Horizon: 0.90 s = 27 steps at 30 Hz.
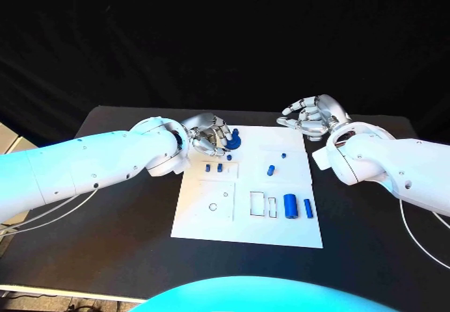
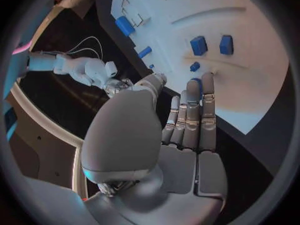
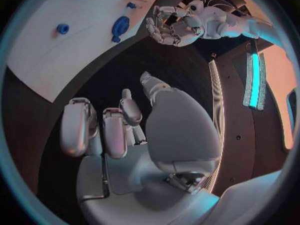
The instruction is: Assemble the parts on the task board
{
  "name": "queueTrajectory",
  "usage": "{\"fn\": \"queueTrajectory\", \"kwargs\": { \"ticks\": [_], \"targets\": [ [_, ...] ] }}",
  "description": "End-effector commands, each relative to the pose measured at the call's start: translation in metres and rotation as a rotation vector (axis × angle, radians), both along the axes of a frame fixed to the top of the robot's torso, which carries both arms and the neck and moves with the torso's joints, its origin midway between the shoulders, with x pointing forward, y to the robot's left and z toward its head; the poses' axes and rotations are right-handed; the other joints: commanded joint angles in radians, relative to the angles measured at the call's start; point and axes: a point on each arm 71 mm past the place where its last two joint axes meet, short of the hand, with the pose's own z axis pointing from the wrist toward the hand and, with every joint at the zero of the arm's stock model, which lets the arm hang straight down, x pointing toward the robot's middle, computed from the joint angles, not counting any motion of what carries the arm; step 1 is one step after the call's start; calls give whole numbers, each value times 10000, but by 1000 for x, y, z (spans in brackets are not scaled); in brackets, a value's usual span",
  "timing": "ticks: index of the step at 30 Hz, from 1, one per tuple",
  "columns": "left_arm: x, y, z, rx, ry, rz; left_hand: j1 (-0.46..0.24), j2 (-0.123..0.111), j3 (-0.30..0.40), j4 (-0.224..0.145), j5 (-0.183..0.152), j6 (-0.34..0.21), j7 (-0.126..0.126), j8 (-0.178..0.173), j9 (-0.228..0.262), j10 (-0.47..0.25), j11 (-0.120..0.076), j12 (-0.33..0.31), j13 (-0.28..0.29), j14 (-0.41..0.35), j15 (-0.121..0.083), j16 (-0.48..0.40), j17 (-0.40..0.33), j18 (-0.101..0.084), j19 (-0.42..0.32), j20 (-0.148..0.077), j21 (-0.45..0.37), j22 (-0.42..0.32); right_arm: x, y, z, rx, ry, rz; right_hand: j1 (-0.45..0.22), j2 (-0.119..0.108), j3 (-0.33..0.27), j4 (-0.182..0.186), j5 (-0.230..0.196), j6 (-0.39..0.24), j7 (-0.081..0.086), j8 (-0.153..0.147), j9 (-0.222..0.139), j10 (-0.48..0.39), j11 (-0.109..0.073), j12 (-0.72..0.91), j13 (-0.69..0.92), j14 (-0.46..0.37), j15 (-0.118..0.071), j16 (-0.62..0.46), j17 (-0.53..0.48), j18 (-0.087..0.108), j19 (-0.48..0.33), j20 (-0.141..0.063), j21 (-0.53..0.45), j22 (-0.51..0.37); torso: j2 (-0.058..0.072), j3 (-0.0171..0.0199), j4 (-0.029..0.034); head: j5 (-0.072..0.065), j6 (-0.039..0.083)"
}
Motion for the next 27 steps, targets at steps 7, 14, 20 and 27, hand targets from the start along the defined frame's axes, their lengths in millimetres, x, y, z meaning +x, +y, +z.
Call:
{"fn": "queueTrajectory", "kwargs": {
  "ticks": [7,14,20,27],
  "targets": [
    [4,-21,-6,2226,-2372,-1437,368,-90,-46,190,-59,1666,-152,-683,-1385,760,-148,-467,-771,688,-174,1401,263,128,300,-180,1200,835,-1,3,0,-21,-56,213,98,-6,-51,-15,28,-63,2,14,-16,-75,2,-65,-24,489,52,-69,407,91,16,71,-49,496,2,9,-18,-14,56],
    [10,-25,-13,3144,-2497,-1496,326,-115,-18,205,-107,2176,-218,-1026,-1647,953,-177,-574,-945,1635,-207,2662,1555,130,394,-153,1798,1249,-1,3,-1,-22,-41,219,110,1,-48,-17,29,-66,4,15,-17,-79,3,-66,-25,492,53,-60,422,89,18,72,-42,501,4,7,6,-48,80],
    [14,-28,-16,3561,-2329,-1519,319,-121,31,204,-121,2391,-270,-1139,-1719,934,-163,-670,-1026,1823,-198,2961,1787,128,387,-136,2025,1411,-1,4,-1,-19,-34,236,110,1,-48,-17,29,-66,4,15,-17,-79,3,-66,-25,492,53,-60,422,89,18,72,-42,501,0,10,-10,-52,77],
    [16,-29,-21,3930,-1932,-1665,352,-85,121,188,-165,2544,-344,-1333,-1810,1071,-276,-626,-1039,2063,-287,3278,2039,139,349,-170,2282,1602,-1,4,-1,-18,-27,244,110,1,-48,-17,29,-66,4,15,-17,-79,3,-66,-25,492,53,-60,422,89,18,72,-42,501,4,-5,-2,-77,54]
  ]
}}
